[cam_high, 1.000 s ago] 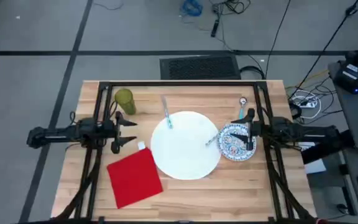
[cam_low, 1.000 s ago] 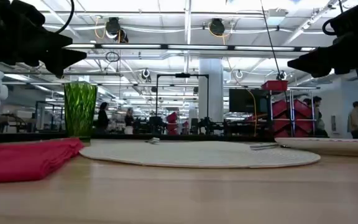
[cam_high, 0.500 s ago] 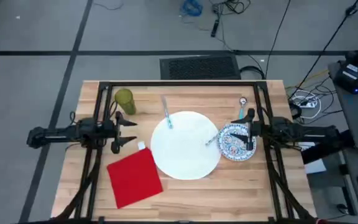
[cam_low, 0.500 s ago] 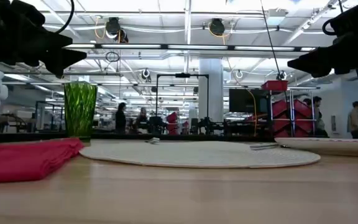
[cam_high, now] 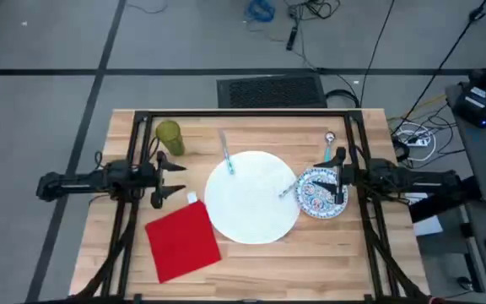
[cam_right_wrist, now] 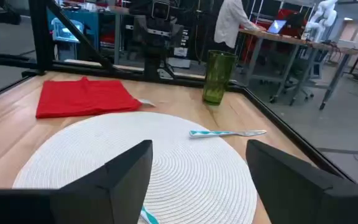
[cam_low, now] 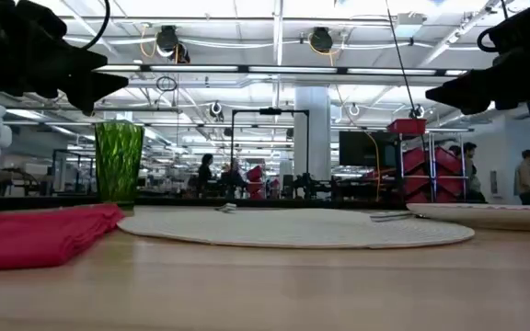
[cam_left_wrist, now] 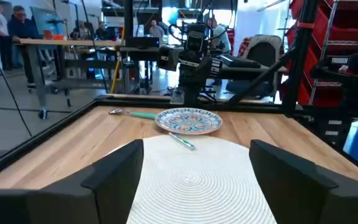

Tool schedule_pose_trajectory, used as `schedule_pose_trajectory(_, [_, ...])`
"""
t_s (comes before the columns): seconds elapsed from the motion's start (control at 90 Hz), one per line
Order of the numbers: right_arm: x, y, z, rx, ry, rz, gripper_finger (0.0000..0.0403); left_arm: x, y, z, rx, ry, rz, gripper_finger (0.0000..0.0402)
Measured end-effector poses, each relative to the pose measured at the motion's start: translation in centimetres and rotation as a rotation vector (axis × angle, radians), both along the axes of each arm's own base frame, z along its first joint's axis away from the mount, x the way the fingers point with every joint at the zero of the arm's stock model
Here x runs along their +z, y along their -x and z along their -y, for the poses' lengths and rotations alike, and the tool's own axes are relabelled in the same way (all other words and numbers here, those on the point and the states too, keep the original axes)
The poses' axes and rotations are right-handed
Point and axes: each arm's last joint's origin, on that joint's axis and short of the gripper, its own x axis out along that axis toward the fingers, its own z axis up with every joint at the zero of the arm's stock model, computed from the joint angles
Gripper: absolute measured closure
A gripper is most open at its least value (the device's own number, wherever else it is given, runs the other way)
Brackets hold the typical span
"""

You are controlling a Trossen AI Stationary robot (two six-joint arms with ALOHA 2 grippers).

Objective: Set table place

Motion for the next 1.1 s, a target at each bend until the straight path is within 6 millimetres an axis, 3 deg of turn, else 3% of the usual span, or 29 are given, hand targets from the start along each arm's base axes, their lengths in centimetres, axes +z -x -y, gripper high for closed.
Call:
schedule_pose_trajectory(0.733, [0.0, 0.0, 0.0, -0.001, -0.013, 0.003, 0.0154, 0.1, 0.0, -0.1, 0.019, -0.042, 0.009, 0.0122])
schedule_pose_trajectory(0.978, [1.0, 0.0, 0.0, -0.006, -0.195, 0.127, 0.0154, 2.4, 0.4, -0.2, 0.064, 0.003, 0.249, 0.0122])
schedule_pose_trajectory(1.1, [2.2, 0.2, 0.0, -0.001, -0.247, 0.201, 0.0154, 4.0, 0.8, -0.4, 0.151, 0.019, 0.264, 0.0122])
